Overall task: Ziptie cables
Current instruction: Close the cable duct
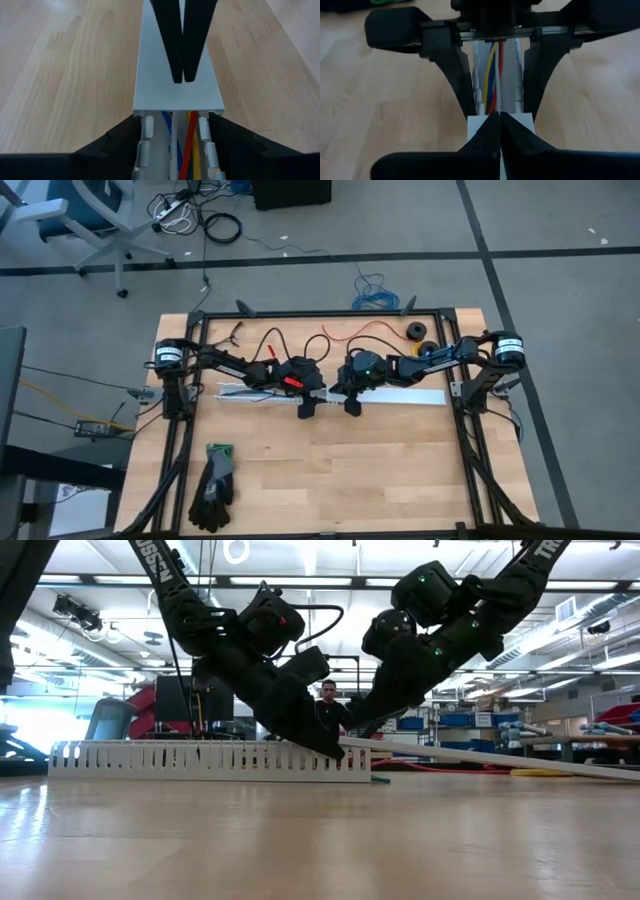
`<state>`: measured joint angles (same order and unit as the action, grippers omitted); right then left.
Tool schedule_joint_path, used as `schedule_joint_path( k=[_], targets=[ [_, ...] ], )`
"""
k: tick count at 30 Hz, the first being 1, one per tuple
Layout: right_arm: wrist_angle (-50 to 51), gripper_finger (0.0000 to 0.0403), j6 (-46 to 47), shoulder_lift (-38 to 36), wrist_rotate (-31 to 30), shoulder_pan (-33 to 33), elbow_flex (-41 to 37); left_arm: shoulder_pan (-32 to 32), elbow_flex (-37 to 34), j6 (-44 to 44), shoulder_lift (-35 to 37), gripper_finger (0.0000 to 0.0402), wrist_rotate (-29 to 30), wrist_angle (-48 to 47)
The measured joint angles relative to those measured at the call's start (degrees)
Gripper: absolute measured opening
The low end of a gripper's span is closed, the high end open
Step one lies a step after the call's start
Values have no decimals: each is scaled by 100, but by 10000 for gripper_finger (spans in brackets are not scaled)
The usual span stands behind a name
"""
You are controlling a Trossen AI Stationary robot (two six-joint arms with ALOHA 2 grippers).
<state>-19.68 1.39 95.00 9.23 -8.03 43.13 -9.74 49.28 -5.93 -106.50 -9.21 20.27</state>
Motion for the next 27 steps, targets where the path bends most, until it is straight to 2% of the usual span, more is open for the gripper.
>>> schedule_joint_path(
  k=[11, 21, 27],
  targets=[
    [15, 0, 7, 0, 44, 0, 0, 0, -2, 0, 0, 278, 54, -97],
    [13, 0, 53, 0, 46, 0, 0, 0, -2, 0, 0, 280, 47, -221],
    [22, 0, 56, 0, 48, 0, 0, 0, -49, 2, 132, 280, -232, -246]
  ],
)
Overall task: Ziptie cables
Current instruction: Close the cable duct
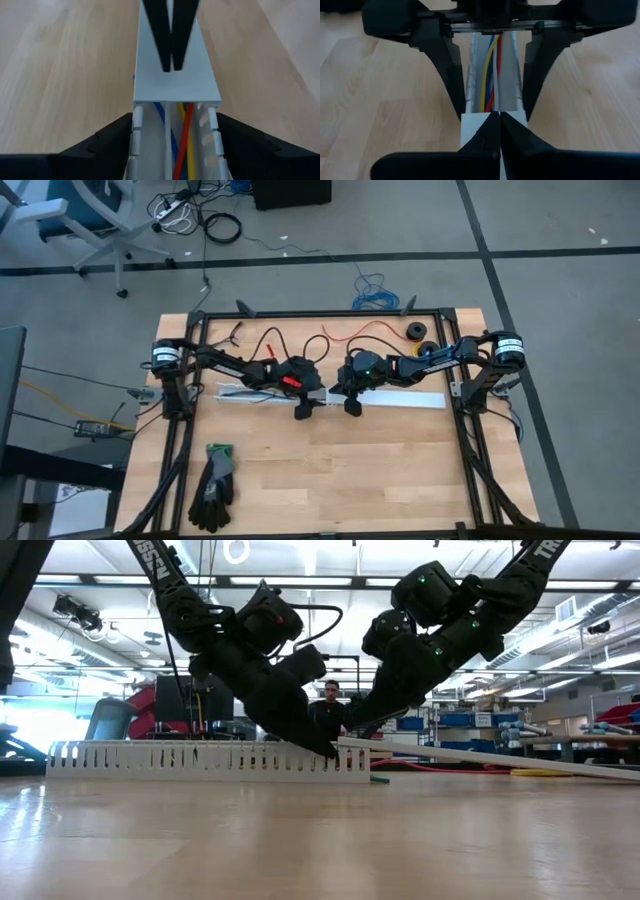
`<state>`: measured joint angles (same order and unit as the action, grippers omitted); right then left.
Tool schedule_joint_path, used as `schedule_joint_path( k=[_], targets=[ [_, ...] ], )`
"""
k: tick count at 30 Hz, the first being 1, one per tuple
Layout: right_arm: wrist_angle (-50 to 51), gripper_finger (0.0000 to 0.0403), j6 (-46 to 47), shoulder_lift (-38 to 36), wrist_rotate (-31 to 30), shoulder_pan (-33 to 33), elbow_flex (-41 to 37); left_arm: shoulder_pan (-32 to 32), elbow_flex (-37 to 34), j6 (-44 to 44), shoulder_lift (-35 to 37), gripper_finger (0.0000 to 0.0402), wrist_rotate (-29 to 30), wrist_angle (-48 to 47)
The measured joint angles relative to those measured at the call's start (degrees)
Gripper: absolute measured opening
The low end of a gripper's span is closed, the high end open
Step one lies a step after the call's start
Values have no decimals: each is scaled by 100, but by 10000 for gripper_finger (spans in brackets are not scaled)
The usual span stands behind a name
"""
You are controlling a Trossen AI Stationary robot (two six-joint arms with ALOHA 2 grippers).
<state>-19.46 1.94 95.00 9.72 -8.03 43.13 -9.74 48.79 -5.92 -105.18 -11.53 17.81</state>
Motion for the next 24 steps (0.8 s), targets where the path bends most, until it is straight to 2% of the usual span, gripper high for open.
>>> schedule_joint_path(
  k=[7, 12, 24],
  targets=[
    [24, 0, 3, -5, 0, 0, 4, 0, -629, 91, 503, 280, 102, 476],
    [-23, 0, 4, -7, 0, 0, 7, 0, -989, 185, 483, 280, 140, 1070],
    [-86, 0, 6, -7, 0, -1, 7, 4, -1049, 182, 443, 280, 142, 1377]
  ],
)
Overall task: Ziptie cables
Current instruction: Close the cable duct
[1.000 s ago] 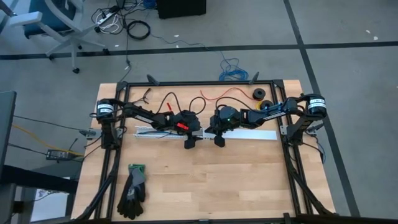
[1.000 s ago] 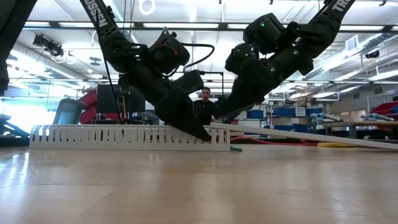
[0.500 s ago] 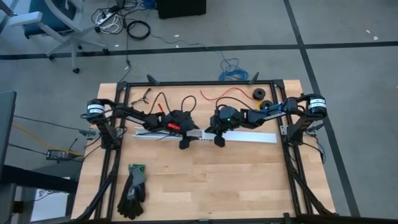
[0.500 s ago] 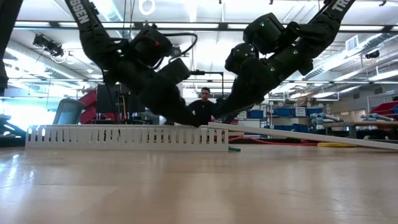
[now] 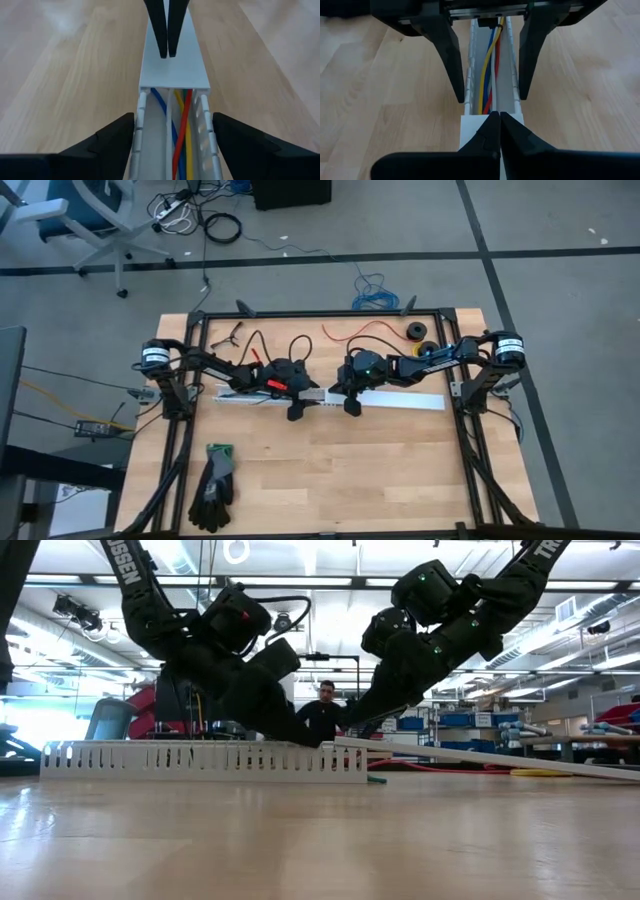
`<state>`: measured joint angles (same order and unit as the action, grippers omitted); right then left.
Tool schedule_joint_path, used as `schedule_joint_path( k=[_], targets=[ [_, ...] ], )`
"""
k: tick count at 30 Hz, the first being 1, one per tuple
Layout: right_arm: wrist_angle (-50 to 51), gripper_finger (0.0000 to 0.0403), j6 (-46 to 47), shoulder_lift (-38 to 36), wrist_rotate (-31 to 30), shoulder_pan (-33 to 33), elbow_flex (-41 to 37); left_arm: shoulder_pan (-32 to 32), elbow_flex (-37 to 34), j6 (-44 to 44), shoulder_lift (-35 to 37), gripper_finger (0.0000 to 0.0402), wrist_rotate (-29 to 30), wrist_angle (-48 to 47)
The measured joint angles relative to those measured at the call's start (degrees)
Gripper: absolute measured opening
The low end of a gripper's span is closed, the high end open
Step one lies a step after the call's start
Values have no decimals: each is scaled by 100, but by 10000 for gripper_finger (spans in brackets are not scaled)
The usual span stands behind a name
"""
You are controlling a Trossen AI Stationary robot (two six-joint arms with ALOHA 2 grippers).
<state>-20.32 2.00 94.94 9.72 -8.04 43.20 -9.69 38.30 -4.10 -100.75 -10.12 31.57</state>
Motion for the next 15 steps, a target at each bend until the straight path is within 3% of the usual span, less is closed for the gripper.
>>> schedule_joint_path(
  k=[15],
  targets=[
    [-17, 0, 1, 0, 2, 0, 0, 4, 0, 5, 0, 265, 1, -70]
  ],
)
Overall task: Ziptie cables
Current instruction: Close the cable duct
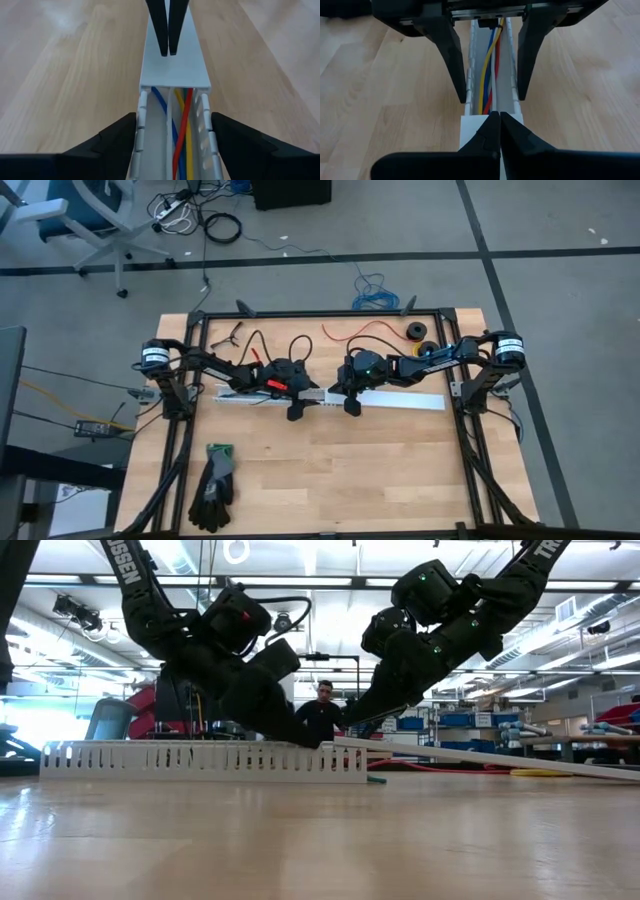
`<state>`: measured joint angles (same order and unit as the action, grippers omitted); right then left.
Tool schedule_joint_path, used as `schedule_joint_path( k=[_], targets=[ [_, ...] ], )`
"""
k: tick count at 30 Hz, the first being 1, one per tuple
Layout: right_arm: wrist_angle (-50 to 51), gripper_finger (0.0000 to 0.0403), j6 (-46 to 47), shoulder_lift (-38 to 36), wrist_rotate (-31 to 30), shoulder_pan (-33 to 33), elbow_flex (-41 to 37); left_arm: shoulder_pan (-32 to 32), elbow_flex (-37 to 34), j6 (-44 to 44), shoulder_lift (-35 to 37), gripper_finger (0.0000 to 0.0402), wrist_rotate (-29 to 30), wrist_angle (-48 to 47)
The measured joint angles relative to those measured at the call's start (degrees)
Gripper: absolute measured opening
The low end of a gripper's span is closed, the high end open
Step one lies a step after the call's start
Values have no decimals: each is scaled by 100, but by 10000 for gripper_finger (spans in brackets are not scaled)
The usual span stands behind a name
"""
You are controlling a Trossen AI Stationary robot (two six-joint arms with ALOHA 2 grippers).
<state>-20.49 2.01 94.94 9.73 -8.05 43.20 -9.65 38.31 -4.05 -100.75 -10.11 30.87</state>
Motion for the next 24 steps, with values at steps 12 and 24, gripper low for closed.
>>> schedule_joint_path(
  k=[12, 24],
  targets=[
    [4, 0, 2, 0, 51, -1, -2, 2, 13, 131, -76, 264, -2, -246],
    [4, 0, 2, 0, 49, 2, -2, 2, 4, 102, -79, 258, -2, -334]
  ],
)
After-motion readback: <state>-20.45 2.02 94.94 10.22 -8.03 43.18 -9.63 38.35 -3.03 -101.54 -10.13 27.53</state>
